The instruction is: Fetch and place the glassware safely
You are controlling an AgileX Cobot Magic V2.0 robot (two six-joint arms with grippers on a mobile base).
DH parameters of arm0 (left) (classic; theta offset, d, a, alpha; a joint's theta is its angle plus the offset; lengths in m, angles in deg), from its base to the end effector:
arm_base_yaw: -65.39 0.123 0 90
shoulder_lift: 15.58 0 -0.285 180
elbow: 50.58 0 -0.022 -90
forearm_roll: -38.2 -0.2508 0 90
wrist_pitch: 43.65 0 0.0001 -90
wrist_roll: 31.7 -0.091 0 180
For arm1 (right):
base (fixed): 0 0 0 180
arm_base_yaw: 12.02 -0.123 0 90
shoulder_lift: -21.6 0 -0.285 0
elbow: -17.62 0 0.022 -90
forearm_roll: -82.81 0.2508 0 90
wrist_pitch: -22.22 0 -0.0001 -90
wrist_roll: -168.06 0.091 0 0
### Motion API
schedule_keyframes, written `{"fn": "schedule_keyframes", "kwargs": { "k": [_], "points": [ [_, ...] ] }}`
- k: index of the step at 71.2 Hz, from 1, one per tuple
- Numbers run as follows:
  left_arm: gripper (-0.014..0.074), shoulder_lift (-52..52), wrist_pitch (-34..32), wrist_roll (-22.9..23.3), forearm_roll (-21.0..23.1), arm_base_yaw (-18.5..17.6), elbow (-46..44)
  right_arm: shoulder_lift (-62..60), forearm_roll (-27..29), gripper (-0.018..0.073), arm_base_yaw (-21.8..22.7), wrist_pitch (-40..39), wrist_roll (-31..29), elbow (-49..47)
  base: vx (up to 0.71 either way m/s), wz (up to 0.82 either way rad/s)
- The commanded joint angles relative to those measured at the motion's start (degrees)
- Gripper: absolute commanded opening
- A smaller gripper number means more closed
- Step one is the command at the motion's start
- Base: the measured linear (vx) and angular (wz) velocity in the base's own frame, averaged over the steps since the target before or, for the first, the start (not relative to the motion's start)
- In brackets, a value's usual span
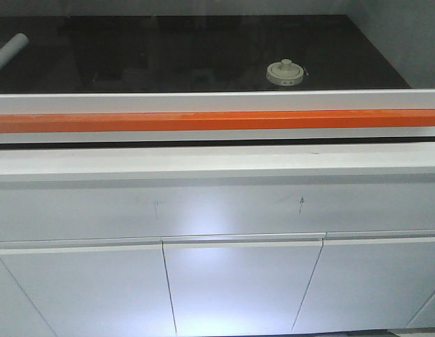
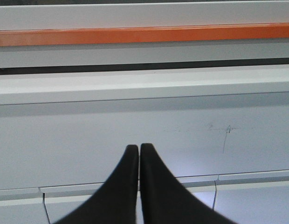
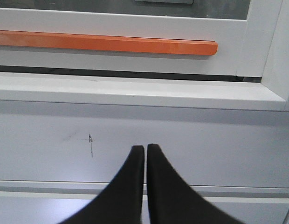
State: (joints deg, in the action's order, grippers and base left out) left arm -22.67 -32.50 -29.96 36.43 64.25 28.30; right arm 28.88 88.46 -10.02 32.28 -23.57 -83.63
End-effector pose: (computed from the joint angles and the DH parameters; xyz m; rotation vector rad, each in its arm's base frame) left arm 0.0561 -0.0006 0.1864 0.0123 1.6949 -0.0099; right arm 0.0565 -0.0004 0.1887 -0.0725 1.6755 -0.0917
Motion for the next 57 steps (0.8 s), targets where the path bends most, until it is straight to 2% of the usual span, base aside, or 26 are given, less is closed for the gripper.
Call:
{"fn": "schedule_keyframes", "kwargs": {
  "k": [1,57],
  "points": [
    [-0.0007,0.7,-4.0,0.5,0.4,-0.4,1.5,-0.7,-0.1,-0.0003,0.4,-4.4,0.1,1.2,0.00,0.00],
    [-0.0007,0.7,-4.0,0.5,0.4,-0.4,1.5,-0.7,-0.1,-0.0003,0.4,-4.3,0.1,1.2,0.00,0.00]
  ]
}}
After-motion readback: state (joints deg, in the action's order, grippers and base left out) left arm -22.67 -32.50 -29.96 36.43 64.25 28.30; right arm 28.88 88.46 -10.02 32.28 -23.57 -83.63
